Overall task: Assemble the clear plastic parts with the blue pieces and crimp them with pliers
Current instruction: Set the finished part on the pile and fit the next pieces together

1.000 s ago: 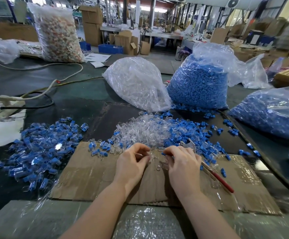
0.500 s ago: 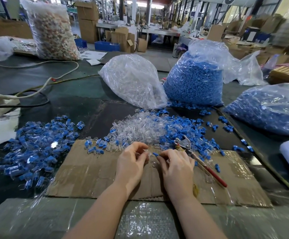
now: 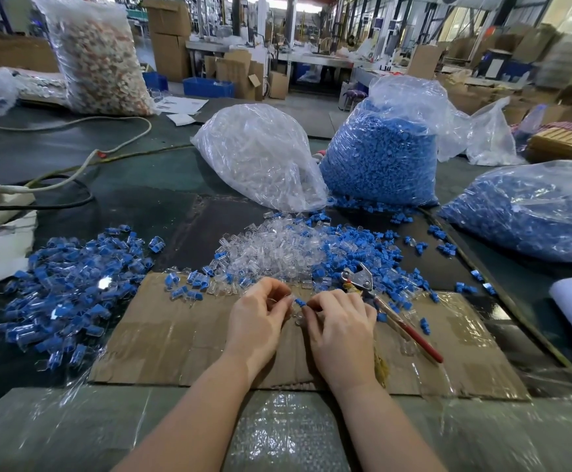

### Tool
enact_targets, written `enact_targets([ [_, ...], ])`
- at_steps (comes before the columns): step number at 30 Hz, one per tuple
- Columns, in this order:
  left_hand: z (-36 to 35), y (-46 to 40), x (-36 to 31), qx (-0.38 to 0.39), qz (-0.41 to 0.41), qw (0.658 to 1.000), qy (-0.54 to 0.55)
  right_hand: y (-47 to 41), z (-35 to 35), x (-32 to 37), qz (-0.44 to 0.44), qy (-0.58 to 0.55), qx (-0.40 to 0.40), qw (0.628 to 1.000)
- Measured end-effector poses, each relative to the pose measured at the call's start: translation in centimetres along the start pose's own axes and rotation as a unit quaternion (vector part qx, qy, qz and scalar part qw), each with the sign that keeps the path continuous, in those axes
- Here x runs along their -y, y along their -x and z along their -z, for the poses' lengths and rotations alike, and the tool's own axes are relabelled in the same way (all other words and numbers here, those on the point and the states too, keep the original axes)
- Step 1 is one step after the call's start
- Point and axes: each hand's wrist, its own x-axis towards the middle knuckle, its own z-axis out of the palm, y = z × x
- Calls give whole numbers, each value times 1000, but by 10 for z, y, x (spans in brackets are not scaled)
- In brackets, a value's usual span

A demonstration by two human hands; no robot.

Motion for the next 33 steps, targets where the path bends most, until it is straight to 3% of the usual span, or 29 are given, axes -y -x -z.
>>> enact_targets([
  [33, 2, 1, 3, 56, -4, 997, 61, -1, 0, -4, 22, -72, 3, 997],
])
